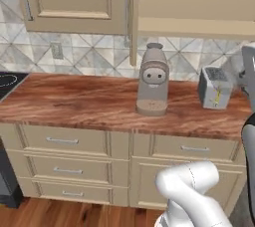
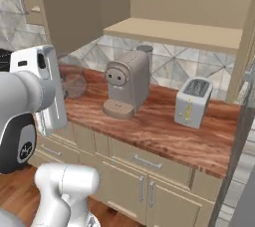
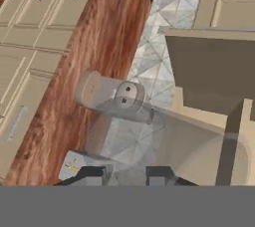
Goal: There is a bowl on the dining counter. Grab a lemon wedge from the fridge and place it in the bowl. Then get the liquor bottle and glass cup from the cabinet and place them next to the bowl.
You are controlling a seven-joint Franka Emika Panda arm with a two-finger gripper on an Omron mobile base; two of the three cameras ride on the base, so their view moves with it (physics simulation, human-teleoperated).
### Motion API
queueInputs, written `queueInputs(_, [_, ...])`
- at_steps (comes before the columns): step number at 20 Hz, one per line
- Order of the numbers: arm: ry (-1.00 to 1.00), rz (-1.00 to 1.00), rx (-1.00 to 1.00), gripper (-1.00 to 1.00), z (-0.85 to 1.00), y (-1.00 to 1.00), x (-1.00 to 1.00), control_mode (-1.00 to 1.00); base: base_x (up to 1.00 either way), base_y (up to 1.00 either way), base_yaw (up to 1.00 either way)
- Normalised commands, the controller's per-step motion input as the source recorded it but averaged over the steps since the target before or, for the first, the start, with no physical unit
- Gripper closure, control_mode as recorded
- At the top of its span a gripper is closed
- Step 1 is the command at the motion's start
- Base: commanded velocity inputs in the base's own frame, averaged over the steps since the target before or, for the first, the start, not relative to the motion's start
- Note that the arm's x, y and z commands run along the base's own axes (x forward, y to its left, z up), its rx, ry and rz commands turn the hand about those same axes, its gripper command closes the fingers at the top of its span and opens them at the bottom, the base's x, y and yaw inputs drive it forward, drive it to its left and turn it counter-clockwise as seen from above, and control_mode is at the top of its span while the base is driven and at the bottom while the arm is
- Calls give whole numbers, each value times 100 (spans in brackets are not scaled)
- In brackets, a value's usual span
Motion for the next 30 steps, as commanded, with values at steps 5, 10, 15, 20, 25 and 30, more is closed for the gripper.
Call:
queueInputs(5, [0,0,0,100,0,0,0,100,-39,66,69])
queueInputs(10, [0,0,0,100,0,0,0,100,-23,51,79])
queueInputs(15, [0,0,0,100,0,0,0,100,-1,35,79])
queueInputs(20, [0,0,0,100,0,0,0,100,26,23,67])
queueInputs(25, [0,0,0,100,0,0,0,100,83,13,50])
queueInputs(30, [0,0,0,100,0,0,0,100,100,2,39])
